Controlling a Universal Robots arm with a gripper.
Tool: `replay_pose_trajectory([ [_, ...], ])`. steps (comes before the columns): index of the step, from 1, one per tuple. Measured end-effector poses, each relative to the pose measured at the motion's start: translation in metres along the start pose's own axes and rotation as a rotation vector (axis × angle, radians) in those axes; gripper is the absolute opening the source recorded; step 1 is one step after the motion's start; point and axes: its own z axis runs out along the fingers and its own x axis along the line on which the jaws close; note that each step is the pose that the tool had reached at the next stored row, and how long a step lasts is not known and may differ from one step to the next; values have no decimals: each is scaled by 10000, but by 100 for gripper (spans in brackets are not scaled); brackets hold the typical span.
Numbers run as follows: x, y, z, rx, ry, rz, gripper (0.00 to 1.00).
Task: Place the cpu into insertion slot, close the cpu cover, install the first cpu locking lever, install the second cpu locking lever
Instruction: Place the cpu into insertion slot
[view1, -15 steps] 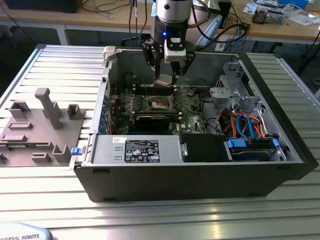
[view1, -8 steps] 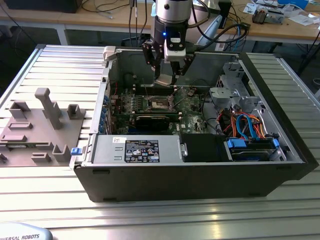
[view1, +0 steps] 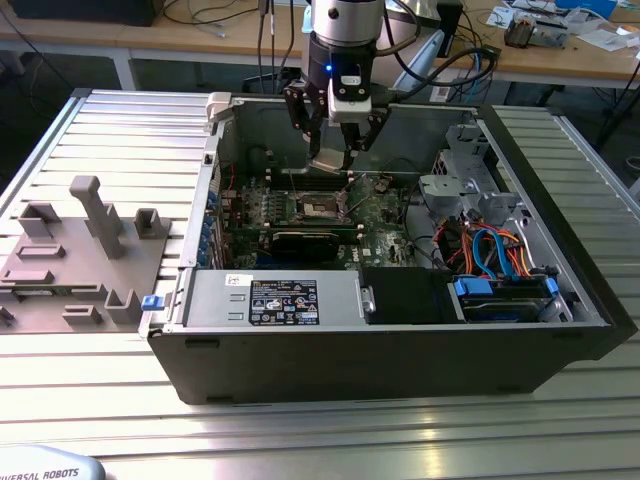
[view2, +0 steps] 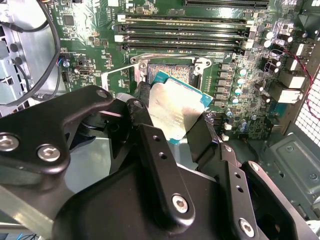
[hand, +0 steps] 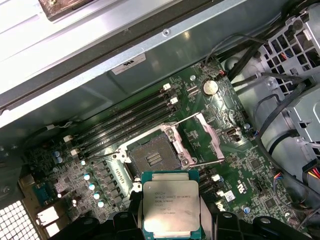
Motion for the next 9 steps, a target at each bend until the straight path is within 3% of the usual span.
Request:
replay_pose_trajectory([
  [9, 0, 0, 2, 16, -8, 41, 54],
])
